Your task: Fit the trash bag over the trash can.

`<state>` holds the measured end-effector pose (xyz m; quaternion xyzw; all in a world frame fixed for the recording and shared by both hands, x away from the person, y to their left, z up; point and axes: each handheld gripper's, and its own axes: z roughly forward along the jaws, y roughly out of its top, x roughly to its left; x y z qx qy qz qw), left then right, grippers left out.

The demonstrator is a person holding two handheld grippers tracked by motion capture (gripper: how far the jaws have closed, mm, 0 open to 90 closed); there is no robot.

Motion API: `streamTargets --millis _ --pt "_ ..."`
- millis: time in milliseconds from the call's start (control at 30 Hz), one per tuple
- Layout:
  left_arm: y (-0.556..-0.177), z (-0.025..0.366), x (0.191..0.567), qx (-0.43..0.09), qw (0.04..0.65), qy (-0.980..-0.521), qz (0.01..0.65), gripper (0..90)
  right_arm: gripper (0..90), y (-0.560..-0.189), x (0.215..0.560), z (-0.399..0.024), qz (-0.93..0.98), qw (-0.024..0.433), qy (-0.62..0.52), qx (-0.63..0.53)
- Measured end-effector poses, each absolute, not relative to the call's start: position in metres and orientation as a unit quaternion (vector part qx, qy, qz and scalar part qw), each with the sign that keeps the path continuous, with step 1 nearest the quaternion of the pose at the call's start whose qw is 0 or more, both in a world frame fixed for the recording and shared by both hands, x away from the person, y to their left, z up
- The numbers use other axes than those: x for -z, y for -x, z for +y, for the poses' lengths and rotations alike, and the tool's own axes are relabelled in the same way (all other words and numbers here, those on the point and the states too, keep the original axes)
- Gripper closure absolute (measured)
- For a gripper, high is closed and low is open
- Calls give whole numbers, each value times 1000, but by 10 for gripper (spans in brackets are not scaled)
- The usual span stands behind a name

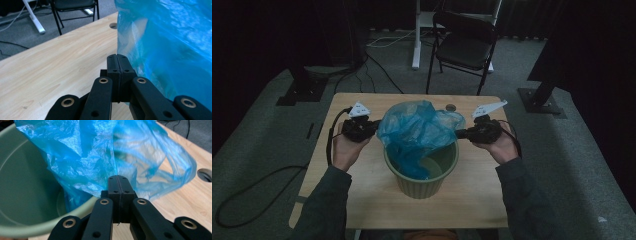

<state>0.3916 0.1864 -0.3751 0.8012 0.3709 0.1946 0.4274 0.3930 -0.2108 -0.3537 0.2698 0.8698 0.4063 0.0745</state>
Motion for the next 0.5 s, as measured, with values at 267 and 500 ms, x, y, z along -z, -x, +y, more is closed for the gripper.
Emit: streamTargets --millis 267,500 --pt "-392 186 390 -181 411 -811 375 895 900 -388 367 -220 875 57 -273 -395" --pt "-383 197 404 -161 409 -810 388 895 900 -372 373 -232 878 40 -267 -395"
